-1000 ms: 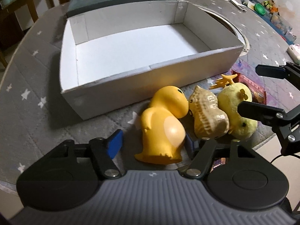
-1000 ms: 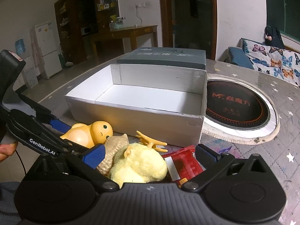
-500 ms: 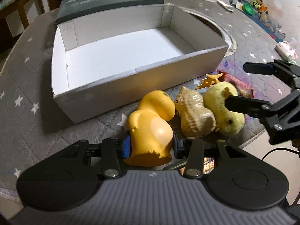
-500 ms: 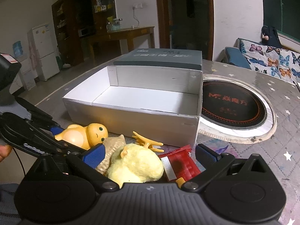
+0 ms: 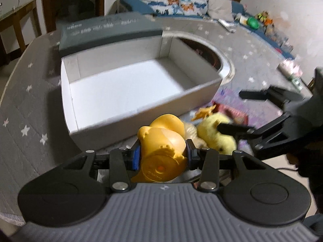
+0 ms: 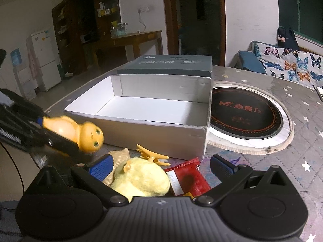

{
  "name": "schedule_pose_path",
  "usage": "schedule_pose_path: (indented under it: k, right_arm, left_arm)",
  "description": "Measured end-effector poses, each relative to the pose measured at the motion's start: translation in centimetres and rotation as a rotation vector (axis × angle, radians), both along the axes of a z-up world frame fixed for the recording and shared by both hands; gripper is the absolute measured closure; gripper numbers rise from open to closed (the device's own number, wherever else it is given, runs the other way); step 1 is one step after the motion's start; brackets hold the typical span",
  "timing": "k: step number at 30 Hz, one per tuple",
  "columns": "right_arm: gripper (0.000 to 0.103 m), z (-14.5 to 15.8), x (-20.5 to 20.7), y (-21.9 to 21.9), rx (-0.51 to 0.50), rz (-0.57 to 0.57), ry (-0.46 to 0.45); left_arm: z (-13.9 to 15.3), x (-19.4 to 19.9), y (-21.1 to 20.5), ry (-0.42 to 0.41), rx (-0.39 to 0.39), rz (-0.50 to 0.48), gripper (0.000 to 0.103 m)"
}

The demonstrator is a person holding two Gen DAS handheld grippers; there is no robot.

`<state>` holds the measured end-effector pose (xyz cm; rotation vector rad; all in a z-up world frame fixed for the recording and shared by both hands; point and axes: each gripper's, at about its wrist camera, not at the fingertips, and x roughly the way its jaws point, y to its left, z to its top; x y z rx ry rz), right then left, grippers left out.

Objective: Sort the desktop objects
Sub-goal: 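Close the left gripper on the yellow rubber duck and lift it, then carry the duck into the white box and open the left gripper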

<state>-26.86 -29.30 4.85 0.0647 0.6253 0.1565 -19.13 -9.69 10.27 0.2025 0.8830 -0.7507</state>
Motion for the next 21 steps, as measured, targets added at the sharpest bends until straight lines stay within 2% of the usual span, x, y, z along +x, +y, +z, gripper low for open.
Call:
schedule_pose_path:
  k: [6,9,13,21]
  right_arm:
    - [0.0,0.0,0.0,-0.3,0.005,-0.011,-0.002]
    - [0.0,0.0,0.1,-0.4,0.008,-0.016,-0.003]
    - [0.0,0.1,0.1,-0.6,0.012,-0.023,-0.004]
    - [0.0,-0.1,0.4,-1.2,0.023,-0.043,0.005]
  left_arm:
    - [3.2,1.3,-0.7,-0.097,-0.064,-0.003,0.059]
    - [3.5,3.1,-2.0,-0.126,-0.075,0.004,0.059]
    - [2.6,6.0,-4.4,-0.116,-0.084,-0.004,0.059]
    - [-1.2,10.3,-8.4,-0.115,-0.06,0.015,0.06]
